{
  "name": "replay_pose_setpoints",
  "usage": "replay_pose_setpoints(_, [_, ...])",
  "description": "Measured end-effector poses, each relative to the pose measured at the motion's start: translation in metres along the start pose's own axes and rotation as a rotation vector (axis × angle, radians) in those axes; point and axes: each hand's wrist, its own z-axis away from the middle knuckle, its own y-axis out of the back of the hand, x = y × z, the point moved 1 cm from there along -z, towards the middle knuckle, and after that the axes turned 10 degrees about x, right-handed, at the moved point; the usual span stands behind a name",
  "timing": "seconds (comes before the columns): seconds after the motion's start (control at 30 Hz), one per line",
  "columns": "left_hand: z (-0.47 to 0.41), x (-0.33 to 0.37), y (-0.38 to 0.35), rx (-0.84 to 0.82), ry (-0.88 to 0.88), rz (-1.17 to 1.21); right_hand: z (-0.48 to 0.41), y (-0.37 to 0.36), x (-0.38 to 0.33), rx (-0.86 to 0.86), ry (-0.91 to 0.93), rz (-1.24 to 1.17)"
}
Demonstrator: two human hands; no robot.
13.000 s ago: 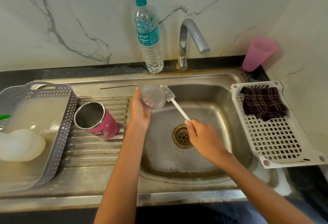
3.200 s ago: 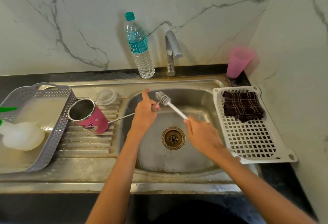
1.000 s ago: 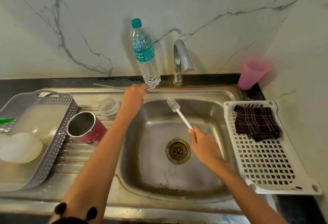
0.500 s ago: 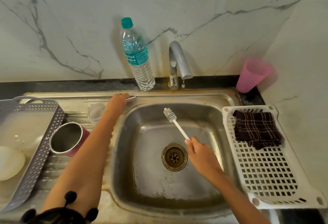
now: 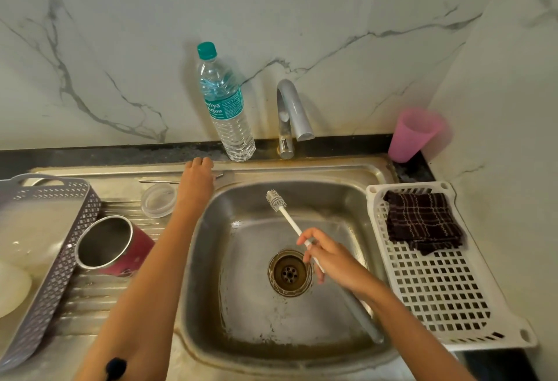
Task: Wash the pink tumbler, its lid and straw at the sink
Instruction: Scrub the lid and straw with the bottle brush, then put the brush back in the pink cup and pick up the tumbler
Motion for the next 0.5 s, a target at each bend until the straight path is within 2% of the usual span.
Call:
replay_pose_setpoints(0.13, [0.031, 0.031, 0.002, 0.1, -0.013, 0.318, 0.0, 0.014, -0.008, -0.064, -0.054, -0.328])
replay_pose_setpoints(0.27, [0.068, 0.074, 0.006, -0.015, 0.08, 0.567, -0.005, 0.03, -0.013, -0.141, -0.09, -0.542])
replay_pose_setpoints(0.37, [0.089, 0.095, 0.014, -0.015, 0.139, 0.7, 0.0, 0.04, -0.019, -0.131, -0.021, -0.541])
replay_pose_setpoints(0.5, [0.111, 0.116, 0.024, -0.024, 0.172, 0.804, 0.003, 0.052, -0.029, 0.103, 0.106, -0.433])
